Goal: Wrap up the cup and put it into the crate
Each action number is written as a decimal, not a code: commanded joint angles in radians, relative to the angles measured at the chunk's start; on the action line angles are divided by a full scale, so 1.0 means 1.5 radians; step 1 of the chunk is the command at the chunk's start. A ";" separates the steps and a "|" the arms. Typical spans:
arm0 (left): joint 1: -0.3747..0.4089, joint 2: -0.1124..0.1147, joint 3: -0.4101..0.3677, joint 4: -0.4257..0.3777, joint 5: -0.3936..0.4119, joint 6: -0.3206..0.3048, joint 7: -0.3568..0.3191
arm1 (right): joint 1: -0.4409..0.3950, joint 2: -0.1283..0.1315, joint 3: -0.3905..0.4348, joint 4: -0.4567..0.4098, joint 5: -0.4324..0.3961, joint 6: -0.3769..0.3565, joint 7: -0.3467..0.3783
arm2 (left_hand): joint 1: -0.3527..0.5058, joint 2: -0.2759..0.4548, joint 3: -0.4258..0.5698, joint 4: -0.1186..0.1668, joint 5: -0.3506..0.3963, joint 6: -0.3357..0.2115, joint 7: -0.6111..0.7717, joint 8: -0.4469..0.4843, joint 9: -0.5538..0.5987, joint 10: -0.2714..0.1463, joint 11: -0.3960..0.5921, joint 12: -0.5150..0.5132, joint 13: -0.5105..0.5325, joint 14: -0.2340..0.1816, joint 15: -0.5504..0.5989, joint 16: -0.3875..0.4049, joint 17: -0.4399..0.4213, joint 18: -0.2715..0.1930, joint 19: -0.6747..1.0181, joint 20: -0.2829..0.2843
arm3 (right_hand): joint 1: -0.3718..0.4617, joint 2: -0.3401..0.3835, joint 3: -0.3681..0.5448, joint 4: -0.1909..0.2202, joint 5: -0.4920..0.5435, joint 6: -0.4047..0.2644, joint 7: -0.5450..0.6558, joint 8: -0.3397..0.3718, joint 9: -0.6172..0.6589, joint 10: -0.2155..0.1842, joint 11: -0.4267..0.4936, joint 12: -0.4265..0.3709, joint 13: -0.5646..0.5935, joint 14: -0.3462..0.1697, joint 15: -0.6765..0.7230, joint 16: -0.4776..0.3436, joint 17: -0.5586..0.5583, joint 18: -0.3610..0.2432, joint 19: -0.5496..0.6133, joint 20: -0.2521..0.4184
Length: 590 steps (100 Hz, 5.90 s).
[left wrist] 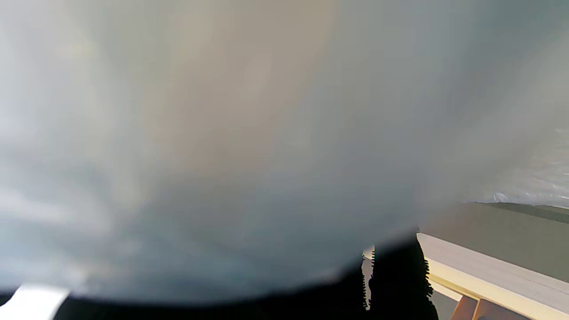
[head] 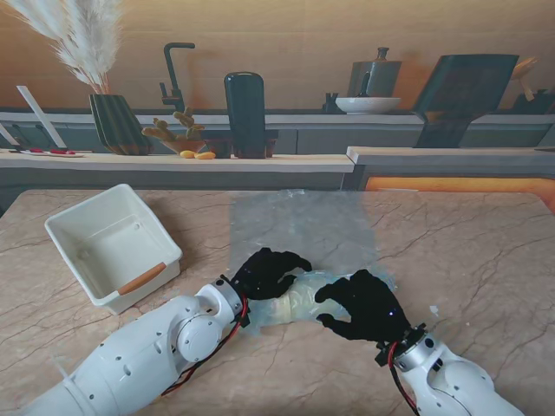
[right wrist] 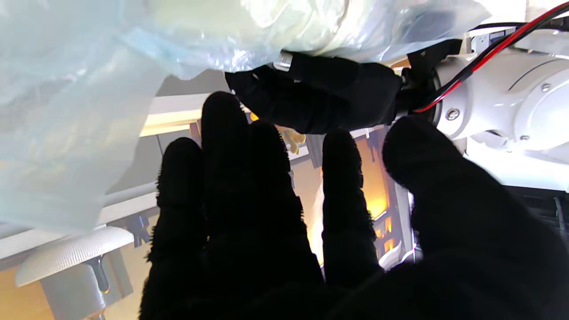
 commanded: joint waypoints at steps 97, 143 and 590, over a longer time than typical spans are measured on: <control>0.024 -0.002 -0.013 0.014 -0.004 0.005 0.010 | 0.149 0.008 -0.094 0.114 0.053 0.071 0.132 | -0.041 0.002 -0.015 0.017 -0.015 -0.021 -0.034 0.000 -0.027 -0.018 -0.022 -0.006 -0.025 0.013 -0.012 -0.002 -0.032 0.023 0.010 0.034 | -0.040 0.030 -0.060 0.008 -0.120 0.054 -0.231 0.097 -0.197 0.005 -0.150 -0.053 -0.220 -0.009 -0.237 -0.100 -0.157 0.011 -0.221 -0.053; 0.043 -0.005 -0.043 0.009 -0.001 0.004 0.043 | 0.263 0.020 -0.211 0.205 0.036 0.098 0.174 | -0.096 0.014 -0.218 0.004 -0.022 -0.007 -0.070 -0.005 -0.039 -0.006 -0.036 -0.006 -0.039 0.023 -0.021 -0.001 -0.042 0.029 0.003 0.046 | -0.063 -0.069 0.019 -0.005 -0.161 0.080 -0.258 0.114 -0.246 0.007 -0.128 -0.039 -0.222 -0.017 -0.214 -0.080 -0.169 0.013 -0.265 -0.020; 0.060 0.061 -0.043 -0.085 0.141 0.042 -0.112 | 0.644 -0.011 -0.493 0.502 0.667 0.073 0.691 | -0.089 -0.161 -0.022 -0.007 0.078 -0.001 0.092 0.088 0.183 -0.011 0.104 0.036 0.164 -0.009 0.170 0.024 0.117 -0.027 0.124 0.030 | 0.020 -0.039 0.072 0.007 -0.060 -0.005 -0.131 0.116 -0.163 0.004 -0.033 0.074 -0.225 -0.005 0.019 0.093 -0.165 -0.038 -0.167 0.083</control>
